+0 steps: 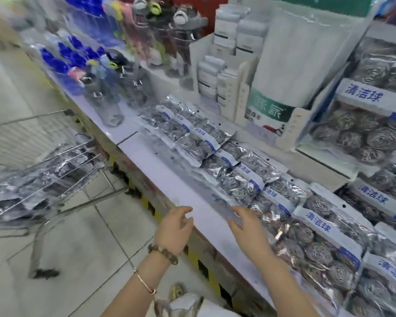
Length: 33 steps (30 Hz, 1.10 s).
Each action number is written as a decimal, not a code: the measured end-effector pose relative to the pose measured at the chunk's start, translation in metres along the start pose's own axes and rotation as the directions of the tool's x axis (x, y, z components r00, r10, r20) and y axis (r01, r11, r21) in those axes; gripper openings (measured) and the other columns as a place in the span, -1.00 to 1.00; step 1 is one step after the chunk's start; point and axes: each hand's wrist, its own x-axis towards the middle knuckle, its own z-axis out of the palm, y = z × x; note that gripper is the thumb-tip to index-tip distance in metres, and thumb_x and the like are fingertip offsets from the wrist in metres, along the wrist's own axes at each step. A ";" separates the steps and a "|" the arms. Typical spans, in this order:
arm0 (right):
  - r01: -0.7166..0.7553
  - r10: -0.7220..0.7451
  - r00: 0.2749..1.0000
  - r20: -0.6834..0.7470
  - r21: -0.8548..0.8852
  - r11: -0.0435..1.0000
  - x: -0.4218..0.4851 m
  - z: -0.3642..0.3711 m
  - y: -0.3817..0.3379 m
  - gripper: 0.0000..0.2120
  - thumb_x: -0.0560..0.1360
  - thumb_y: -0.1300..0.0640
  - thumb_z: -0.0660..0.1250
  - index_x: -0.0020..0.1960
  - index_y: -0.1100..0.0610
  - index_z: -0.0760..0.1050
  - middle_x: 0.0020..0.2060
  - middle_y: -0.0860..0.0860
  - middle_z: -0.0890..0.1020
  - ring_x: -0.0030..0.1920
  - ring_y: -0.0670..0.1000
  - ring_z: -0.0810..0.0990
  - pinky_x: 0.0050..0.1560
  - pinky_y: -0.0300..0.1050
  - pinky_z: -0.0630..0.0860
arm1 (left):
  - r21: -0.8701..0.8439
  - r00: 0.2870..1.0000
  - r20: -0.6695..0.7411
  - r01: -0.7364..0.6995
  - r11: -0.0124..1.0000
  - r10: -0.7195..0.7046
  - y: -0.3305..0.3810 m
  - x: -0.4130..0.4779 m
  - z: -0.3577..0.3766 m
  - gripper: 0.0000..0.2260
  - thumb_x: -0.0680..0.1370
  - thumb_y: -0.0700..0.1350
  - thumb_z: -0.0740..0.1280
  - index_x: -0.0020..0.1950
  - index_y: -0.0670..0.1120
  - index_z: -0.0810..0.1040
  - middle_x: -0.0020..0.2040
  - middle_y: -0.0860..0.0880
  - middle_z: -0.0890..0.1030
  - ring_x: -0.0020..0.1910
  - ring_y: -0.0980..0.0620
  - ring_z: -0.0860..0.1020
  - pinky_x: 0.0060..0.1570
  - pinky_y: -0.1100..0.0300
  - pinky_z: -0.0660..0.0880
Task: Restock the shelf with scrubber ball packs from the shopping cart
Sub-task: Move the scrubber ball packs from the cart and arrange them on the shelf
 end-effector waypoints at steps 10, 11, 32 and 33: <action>0.178 -0.175 0.968 0.181 -0.002 0.984 0.072 0.134 -0.142 -0.69 0.58 0.10 0.21 0.31 0.09 0.43 0.25 -0.02 0.49 0.16 -0.11 0.44 0.09 -0.32 0.28 | -0.106 0.930 -0.212 0.282 0.954 -0.299 -0.159 0.007 -0.139 -0.75 0.54 -0.09 0.26 0.22 0.02 0.50 0.15 0.05 0.54 0.09 0.05 0.52 0.07 0.15 0.46; 0.199 -0.194 0.959 0.207 -0.003 0.980 0.077 0.144 -0.152 -0.69 0.58 0.11 0.21 0.30 0.10 0.44 0.25 -0.02 0.49 0.16 -0.11 0.44 0.10 -0.31 0.29 | -0.128 0.916 -0.238 0.300 0.945 -0.323 -0.169 0.005 -0.149 -0.74 0.53 -0.11 0.27 0.21 0.01 0.50 0.14 0.04 0.55 0.08 0.05 0.52 0.07 0.15 0.46; 0.341 -0.315 0.820 0.478 0.035 0.939 0.337 0.298 -0.356 -0.71 0.56 0.14 0.24 0.27 0.08 0.47 0.21 -0.02 0.54 0.20 -0.03 0.49 0.24 -0.14 0.40 | -0.301 0.680 -0.380 0.551 0.779 -0.627 -0.313 0.172 -0.318 -0.75 0.54 -0.11 0.25 0.21 -0.03 0.50 0.14 0.03 0.55 0.06 0.09 0.52 0.03 0.22 0.44; 0.341 -0.315 0.817 0.483 0.036 0.939 0.352 0.305 -0.367 -0.71 0.56 0.13 0.24 0.27 0.08 0.47 0.20 -0.02 0.54 0.18 -0.02 0.50 0.22 -0.11 0.42 | -0.312 0.671 -0.386 0.551 0.774 -0.633 -0.317 0.184 -0.329 -0.75 0.54 -0.11 0.25 0.21 -0.02 0.50 0.14 0.04 0.55 0.07 0.09 0.52 0.04 0.21 0.45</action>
